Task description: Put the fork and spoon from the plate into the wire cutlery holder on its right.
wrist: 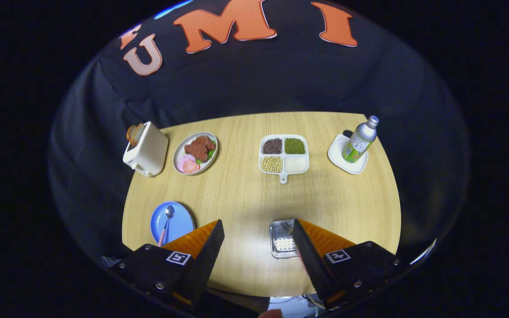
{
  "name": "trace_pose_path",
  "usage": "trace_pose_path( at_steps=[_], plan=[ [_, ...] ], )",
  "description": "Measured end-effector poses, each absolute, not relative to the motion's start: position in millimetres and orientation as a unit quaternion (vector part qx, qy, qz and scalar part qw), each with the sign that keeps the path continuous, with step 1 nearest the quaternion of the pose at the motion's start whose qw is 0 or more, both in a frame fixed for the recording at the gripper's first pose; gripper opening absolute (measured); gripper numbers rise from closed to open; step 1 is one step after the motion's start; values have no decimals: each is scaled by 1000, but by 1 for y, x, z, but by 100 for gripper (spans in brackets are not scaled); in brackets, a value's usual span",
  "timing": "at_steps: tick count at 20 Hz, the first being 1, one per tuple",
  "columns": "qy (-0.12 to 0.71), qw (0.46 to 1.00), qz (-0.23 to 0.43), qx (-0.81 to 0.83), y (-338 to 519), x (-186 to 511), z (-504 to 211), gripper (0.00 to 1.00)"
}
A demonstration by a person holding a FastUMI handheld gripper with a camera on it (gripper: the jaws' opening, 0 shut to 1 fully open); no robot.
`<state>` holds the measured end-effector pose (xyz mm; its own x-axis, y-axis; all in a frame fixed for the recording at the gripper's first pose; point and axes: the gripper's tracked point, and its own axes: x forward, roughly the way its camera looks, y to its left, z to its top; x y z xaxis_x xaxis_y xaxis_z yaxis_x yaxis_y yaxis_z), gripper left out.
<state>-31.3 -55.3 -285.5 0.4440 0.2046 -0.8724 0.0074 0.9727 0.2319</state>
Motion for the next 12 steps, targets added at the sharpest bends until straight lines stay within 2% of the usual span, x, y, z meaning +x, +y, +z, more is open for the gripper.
trace_pose_path(
  at_steps=[7,12],
  plan=[
    [303,949,40,70,-32,12,-224,96],
    [104,994,36,23,-3,27,-148,97]
  ],
)
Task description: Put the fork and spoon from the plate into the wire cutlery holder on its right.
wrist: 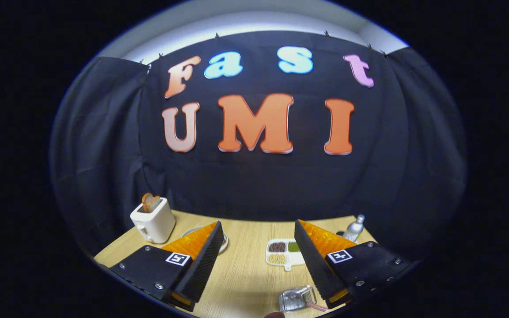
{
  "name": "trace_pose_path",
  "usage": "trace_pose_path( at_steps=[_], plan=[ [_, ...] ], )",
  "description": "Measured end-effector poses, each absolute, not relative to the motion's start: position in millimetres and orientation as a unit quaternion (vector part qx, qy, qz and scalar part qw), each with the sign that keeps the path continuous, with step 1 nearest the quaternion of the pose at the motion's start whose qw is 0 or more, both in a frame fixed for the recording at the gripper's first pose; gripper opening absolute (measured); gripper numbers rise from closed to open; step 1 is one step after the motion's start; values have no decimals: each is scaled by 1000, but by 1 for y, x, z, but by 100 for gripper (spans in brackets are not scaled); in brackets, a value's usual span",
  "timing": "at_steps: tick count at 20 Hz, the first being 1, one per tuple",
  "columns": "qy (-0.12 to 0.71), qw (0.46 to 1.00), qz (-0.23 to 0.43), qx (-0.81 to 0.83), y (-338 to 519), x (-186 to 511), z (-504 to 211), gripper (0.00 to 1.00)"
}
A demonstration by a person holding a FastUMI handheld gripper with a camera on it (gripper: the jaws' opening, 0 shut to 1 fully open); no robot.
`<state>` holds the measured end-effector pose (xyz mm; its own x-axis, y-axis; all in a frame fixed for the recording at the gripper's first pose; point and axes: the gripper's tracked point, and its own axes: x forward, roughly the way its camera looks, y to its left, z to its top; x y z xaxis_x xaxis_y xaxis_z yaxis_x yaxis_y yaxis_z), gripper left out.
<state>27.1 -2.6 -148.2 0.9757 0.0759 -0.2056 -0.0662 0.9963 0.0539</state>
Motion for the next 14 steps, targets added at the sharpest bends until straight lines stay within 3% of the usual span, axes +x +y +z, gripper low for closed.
trace_pose_path(
  at_steps=[2,10,14],
  plan=[
    [39,999,26,3,3,26,-118,97],
    [-80,996,24,4,53,24,-53,97],
    [-77,996,49,14,95,21,-50,97]
  ],
)
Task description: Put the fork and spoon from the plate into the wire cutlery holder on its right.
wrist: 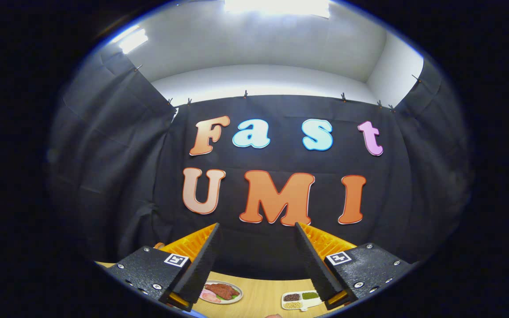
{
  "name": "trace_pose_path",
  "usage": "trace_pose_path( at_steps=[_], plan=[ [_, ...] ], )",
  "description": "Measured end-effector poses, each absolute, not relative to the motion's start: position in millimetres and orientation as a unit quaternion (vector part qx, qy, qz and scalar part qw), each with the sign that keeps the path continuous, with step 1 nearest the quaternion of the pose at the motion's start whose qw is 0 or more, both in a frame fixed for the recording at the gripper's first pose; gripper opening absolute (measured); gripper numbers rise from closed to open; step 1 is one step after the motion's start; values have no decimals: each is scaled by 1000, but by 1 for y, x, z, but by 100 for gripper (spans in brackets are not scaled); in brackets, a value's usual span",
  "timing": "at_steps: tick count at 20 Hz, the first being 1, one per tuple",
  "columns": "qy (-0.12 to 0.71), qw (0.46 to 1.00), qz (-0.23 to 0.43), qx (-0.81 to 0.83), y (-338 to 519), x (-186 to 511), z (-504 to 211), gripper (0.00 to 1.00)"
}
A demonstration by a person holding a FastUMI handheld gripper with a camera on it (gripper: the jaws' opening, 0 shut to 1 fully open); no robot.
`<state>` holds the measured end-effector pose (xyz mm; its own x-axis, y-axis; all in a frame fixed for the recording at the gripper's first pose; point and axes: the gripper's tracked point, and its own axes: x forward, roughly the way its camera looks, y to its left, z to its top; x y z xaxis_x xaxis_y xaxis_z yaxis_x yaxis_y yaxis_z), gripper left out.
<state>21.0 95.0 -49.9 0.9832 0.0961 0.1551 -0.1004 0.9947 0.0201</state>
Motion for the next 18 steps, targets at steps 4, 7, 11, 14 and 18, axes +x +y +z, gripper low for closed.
trace_pose_path(
  at_steps=[4,7,11,14,18],
  plan=[
    [-53,995,81,19,139,25,-61,97],
    [-26,994,108,12,180,21,-77,97],
    [22,989,142,44,233,15,-105,97],
    [92,983,153,43,255,12,-148,97],
    [225,961,154,55,275,1,-226,98]
  ],
)
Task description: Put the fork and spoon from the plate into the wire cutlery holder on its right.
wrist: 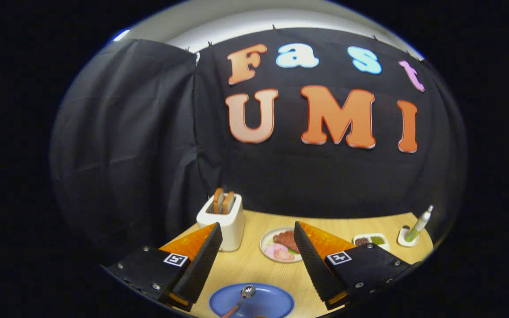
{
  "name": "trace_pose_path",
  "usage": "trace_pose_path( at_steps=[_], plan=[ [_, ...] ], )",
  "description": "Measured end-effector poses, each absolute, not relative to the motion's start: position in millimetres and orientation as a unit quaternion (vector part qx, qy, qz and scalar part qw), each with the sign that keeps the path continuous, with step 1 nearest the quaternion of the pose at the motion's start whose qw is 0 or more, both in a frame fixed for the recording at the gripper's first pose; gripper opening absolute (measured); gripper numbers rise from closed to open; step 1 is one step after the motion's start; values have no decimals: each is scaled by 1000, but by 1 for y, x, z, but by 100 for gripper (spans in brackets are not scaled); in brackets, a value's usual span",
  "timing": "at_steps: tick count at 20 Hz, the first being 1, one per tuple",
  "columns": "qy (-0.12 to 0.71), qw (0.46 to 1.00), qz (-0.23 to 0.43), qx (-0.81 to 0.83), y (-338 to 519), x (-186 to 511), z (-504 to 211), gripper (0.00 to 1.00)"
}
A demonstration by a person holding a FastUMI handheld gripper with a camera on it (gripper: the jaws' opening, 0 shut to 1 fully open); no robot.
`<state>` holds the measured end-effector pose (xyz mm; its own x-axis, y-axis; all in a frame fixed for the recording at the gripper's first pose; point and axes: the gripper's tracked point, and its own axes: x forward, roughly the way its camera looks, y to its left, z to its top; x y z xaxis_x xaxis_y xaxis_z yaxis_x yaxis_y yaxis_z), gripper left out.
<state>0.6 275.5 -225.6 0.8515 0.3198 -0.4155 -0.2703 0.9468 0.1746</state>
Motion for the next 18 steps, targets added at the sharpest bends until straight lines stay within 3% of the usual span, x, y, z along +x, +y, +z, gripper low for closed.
trace_pose_path(
  at_steps=[11,18],
  plan=[
    [541,829,137,43,301,-69,-388,98],
    [644,751,148,20,315,-115,-442,96]
  ],
)
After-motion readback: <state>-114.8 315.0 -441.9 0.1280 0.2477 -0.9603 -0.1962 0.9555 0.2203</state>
